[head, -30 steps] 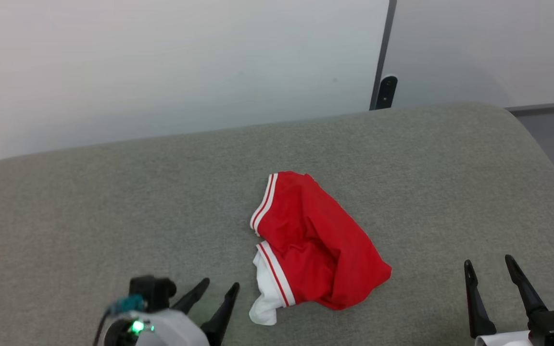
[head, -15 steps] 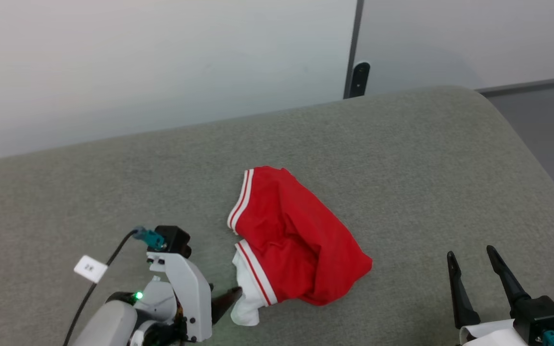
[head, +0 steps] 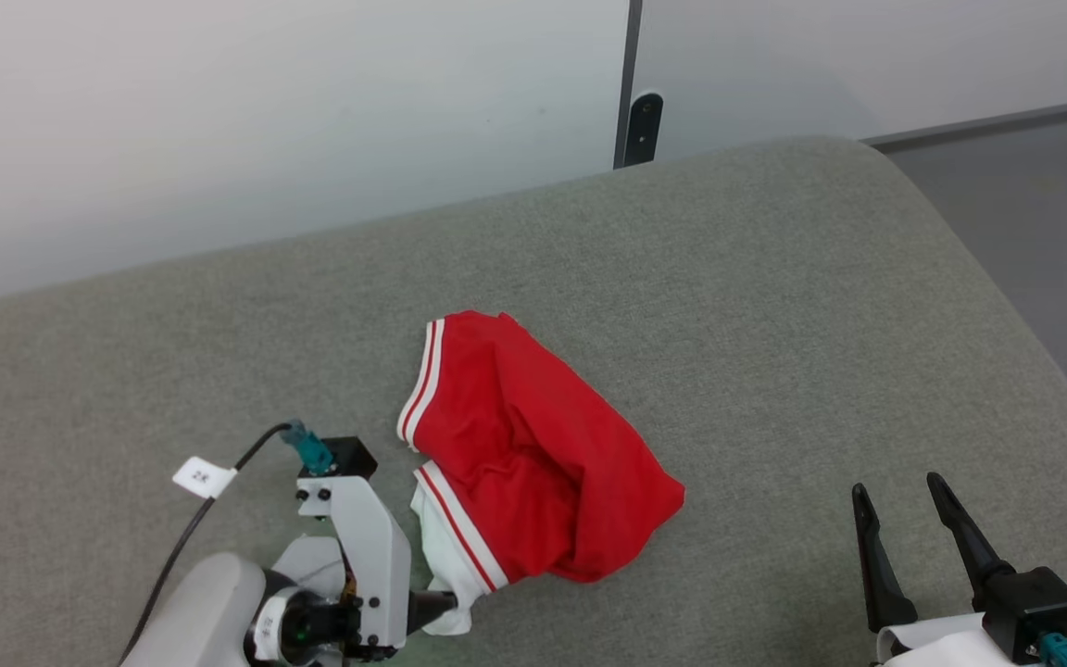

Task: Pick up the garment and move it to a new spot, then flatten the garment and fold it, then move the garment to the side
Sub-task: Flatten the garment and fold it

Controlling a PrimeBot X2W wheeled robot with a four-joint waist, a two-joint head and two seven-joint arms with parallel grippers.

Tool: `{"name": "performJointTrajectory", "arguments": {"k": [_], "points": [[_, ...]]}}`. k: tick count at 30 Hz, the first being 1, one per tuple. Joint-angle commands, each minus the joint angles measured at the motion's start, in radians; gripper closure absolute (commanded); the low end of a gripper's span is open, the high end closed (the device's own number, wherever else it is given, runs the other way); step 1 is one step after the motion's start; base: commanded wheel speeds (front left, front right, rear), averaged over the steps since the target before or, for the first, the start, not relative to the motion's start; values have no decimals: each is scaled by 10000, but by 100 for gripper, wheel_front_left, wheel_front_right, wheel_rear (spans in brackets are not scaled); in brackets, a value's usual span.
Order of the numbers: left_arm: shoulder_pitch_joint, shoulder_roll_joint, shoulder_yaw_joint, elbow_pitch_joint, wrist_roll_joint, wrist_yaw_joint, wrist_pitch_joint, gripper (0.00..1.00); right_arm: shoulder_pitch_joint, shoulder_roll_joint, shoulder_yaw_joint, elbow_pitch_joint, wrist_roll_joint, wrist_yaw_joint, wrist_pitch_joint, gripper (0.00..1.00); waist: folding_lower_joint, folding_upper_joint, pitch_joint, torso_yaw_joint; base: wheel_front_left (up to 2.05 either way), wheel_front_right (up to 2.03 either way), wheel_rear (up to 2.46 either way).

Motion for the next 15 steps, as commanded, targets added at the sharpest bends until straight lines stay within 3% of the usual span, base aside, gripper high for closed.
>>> {"name": "performJointTrajectory", "arguments": {"k": [1,14,15], "points": [[-129,10,-34,-18,3,14,71,0,-177,8,4,-15,38,-10,-9,0,0,0,65,-24,0,0,0],[-346,-91,-420,578,103,-227,196,0,-382,8,223,55,275,-10,-9,0,0,0,390,-112,0,0,0],[-361,-100,-464,755,129,-300,156,8,-412,8,237,65,287,-10,-9,0,0,0,405,-117,0,0,0]]}}
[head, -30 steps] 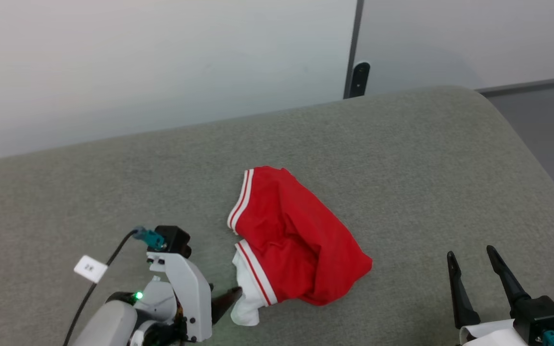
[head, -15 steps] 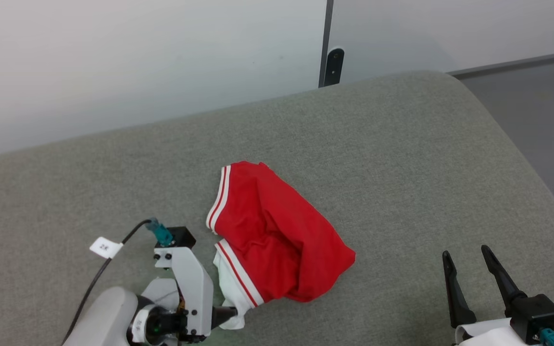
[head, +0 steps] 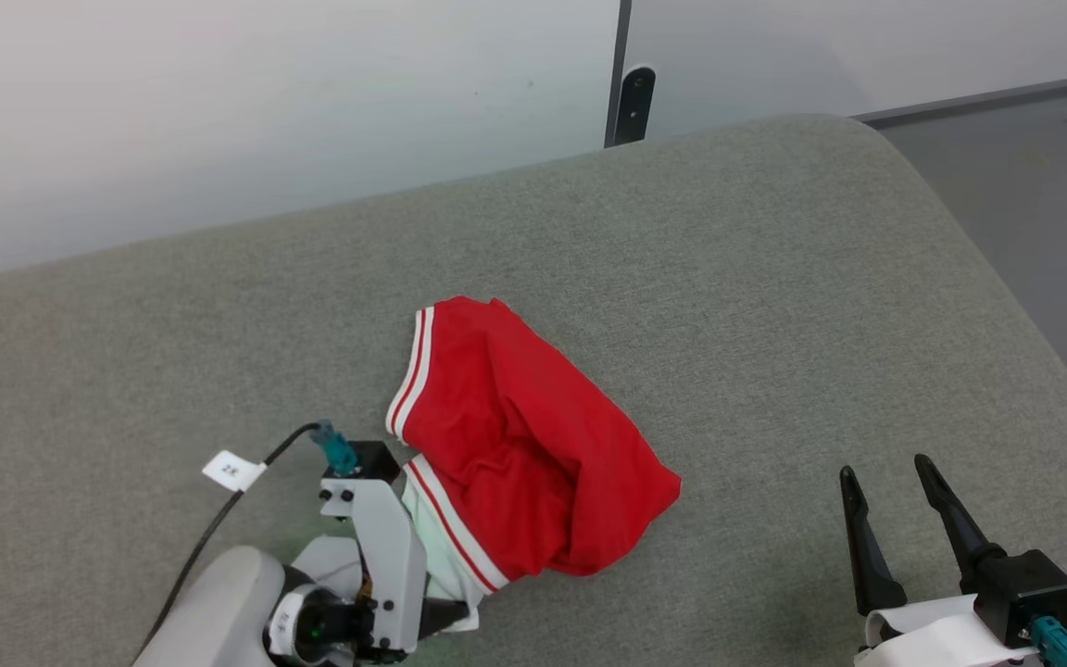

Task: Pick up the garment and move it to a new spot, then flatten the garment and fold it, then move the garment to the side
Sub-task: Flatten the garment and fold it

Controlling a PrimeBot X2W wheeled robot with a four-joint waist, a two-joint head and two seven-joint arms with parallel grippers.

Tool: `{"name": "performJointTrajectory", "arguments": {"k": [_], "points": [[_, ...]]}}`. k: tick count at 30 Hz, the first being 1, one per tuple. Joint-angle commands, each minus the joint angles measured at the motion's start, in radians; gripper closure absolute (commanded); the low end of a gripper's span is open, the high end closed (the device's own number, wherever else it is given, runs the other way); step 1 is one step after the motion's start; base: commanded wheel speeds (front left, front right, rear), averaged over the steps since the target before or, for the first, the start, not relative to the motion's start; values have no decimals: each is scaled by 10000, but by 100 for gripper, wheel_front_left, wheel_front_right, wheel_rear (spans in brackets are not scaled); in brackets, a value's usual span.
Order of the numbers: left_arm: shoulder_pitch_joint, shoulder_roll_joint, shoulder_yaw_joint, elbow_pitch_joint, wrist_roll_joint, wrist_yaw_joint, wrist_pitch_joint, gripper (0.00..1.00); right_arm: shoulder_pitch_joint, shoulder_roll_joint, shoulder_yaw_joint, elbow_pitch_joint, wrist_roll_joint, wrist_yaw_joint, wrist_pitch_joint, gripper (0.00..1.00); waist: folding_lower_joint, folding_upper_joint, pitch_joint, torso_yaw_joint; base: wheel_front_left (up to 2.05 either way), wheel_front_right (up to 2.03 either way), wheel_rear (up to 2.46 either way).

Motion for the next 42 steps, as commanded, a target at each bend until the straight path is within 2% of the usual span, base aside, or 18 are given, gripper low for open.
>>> {"name": "performJointTrajectory", "arguments": {"k": [1,2,7,14,22,23,30,34,38,42], "points": [[6,-18,35,259,-33,54,-67,51,-110,7,22,14,99,-10,-9,0,-1,0,22,-10,0,0,0],[-30,-84,75,435,-67,70,-104,100,-130,7,32,14,80,-10,-9,0,-1,0,31,-18,0,0,0],[-278,-66,42,816,14,-97,-249,100,-111,8,-37,-25,79,-10,-9,0,-1,0,31,4,0,0,0],[-584,573,96,655,183,-266,-89,100,-11,5,-231,-8,-36,-10,-9,0,-1,0,-87,270,0,0,0],[-856,2013,154,130,621,-567,269,100,26,7,-290,-86,-160,-10,-9,0,-1,0,-57,613,0,0,0],[-856,2013,154,130,621,-567,269,100,26,7,-290,-86,-160,-10,-9,0,-1,0,-57,613,0,0,0],[-1143,3455,166,54,1254,-874,430,100,-86,8,-294,-142,-225,-10,-9,0,-1,0,135,688,0,0,0],[-1141,3910,89,187,1542,-961,347,100,-187,8,-292,-127,-236,-10,-9,0,-1,0,267,633,0,0,0],[-1006,3875,104,479,1599,-802,165,100,-219,10,-296,-120,-171,-10,-9,0,-1,0,432,536,0,0,0],[-896,3408,69,889,1348,-761,-72,100,-252,10,-297,-75,-99,-10,-9,0,-1,0,569,494,0,0,0]]}}
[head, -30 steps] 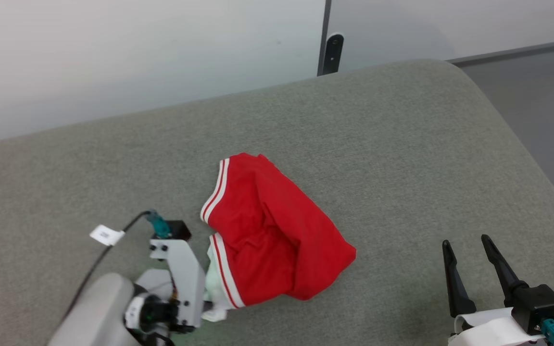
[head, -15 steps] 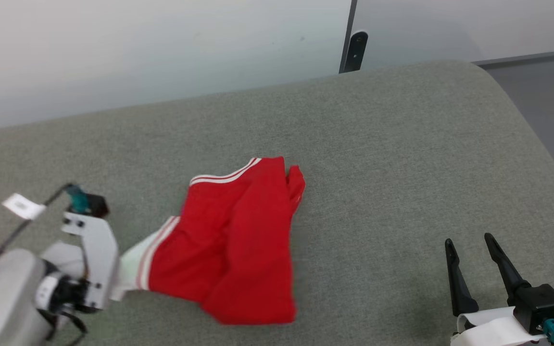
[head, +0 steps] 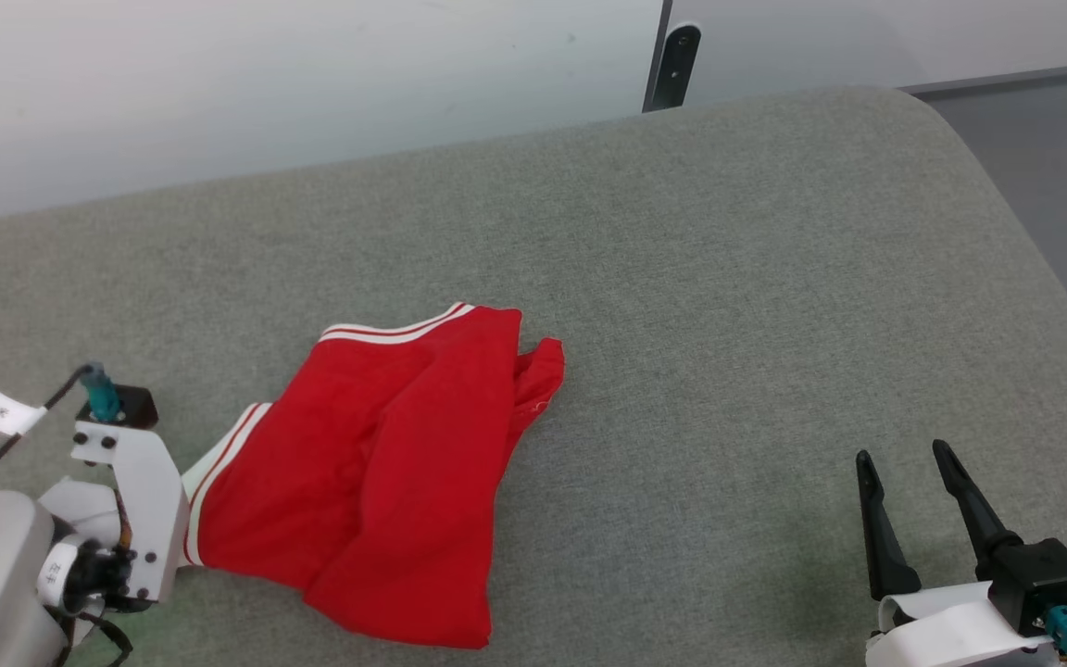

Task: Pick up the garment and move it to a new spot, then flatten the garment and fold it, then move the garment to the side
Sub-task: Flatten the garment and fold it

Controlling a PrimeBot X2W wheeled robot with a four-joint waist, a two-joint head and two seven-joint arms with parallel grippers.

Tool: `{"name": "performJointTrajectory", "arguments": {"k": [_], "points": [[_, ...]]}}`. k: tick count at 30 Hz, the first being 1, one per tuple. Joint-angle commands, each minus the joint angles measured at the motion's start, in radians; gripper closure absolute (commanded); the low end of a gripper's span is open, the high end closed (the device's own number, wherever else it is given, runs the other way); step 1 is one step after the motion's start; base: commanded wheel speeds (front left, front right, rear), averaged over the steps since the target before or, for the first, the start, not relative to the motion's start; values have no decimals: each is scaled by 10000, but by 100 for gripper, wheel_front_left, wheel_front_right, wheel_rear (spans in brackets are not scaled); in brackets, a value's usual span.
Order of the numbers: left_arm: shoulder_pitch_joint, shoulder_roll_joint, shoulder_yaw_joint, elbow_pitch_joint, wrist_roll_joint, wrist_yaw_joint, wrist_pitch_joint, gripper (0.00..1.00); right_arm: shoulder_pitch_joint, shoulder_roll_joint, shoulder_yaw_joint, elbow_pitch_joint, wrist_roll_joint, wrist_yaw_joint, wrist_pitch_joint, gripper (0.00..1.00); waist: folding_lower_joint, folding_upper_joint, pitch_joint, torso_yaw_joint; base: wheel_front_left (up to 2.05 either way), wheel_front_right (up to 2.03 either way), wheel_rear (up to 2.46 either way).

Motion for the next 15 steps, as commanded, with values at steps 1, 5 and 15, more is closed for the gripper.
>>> {"name": "performJointTrajectory", "arguments": {"k": [1,5,15], "points": [[94,-230,-48,162,-114,24,-66,100,-111,10,-11,18,38,-10,-9,0,0,0,57,-39,0,0,0],[-141,-495,-75,378,-55,57,-349,64,-108,9,-42,129,17,-10,-11,0,0,0,-65,35,0,0,0],[166,-769,266,11,-46,414,-1785,0,466,7,-87,333,-343,-10,-9,0,0,0,-1401,875,0,0,0]]}}
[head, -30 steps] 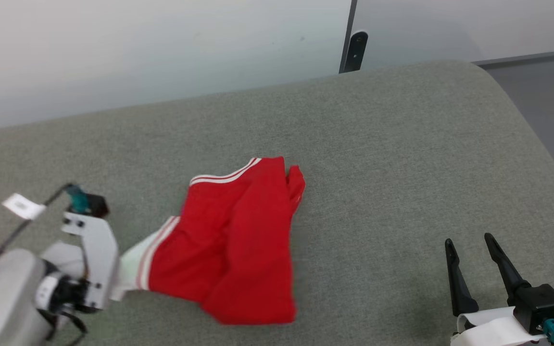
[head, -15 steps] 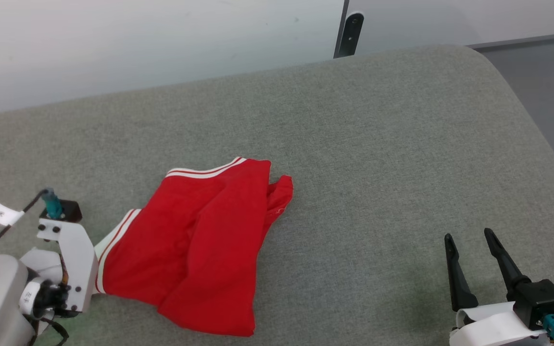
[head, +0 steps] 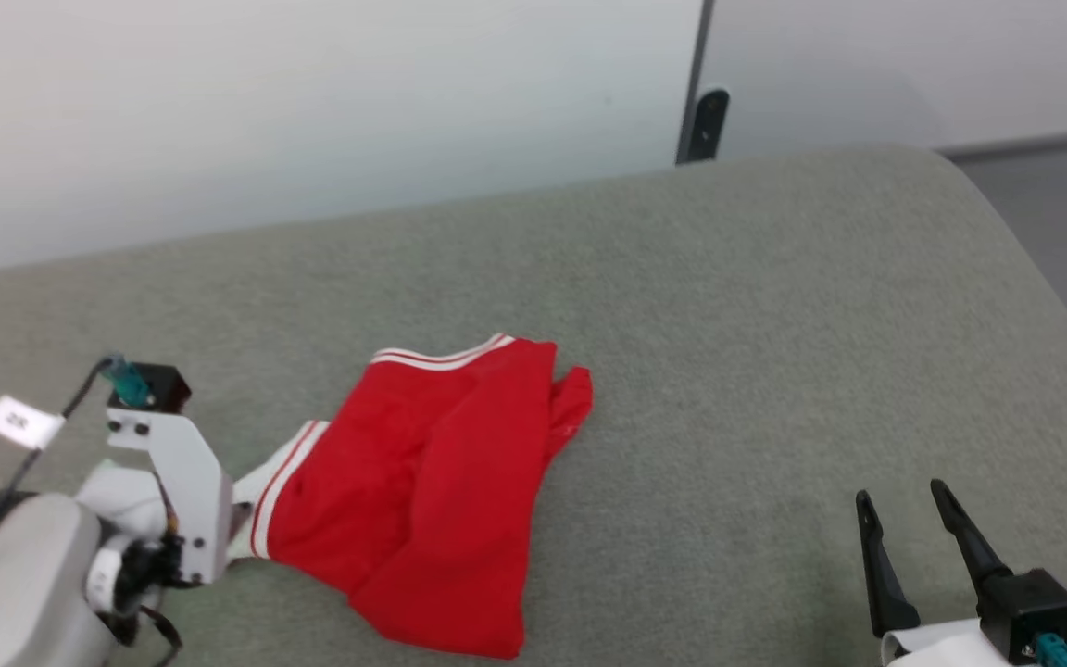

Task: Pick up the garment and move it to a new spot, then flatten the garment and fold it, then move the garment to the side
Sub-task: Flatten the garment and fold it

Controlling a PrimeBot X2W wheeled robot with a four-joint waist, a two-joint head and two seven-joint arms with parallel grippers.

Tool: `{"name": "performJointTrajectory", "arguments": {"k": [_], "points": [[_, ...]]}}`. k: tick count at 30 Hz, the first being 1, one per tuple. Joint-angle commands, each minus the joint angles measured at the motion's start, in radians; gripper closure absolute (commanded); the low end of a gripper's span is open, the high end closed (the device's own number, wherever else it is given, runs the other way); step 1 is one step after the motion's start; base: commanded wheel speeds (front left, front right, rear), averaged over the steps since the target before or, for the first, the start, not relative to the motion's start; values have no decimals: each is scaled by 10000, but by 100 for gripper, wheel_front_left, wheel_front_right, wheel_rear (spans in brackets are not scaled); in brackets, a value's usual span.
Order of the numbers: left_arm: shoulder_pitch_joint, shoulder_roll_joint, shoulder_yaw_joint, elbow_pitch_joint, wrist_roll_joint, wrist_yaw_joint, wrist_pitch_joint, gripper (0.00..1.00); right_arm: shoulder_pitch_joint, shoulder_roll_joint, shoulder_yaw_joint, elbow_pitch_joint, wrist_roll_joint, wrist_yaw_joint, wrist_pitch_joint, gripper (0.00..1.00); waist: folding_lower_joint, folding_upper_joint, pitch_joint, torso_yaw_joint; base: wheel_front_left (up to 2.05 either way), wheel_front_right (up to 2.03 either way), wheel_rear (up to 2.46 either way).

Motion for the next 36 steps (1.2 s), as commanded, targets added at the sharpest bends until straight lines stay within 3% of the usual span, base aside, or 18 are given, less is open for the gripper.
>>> {"name": "performJointTrajectory", "arguments": {"k": [1,7,14,21,25,30,36], "points": [[355,-145,78,-231,-70,70,-344,0,207,3,-8,-14,-95,-10,-9,0,0,0,-708,616,0,0,0],[1105,-551,413,-1487,-69,-297,-2720,0,448,5,54,-181,-222,-10,-9,0,0,0,-1146,1342,0,0,0],[2297,-1180,581,-2541,320,-728,-6394,0,685,6,223,-287,-164,-10,-9,0,0,0,-1484,2124,0,0,0],[3706,-1852,843,-2881,747,-585,-9639,0,911,3,266,-340,-55,-10,-9,0,0,0,-1623,2634,0,0,0],[4335,-2205,1170,-3036,933,-224,-10409,0,1072,3,275,-370,-86,-10,-9,0,0,0,-1678,2872,0,0,0],[4908,-2683,1638,-3331,1326,-3,-10614,0,1117,0,120,-371,-168,-10,-9,0,0,0,-1726,3245,0,0,0],[5199,-3334,2274,-3894,2015,-277,-10609,0,988,-21,-60,-154,-390,-10,-9,0,0,0,-1662,3810,0,0,0]]}}
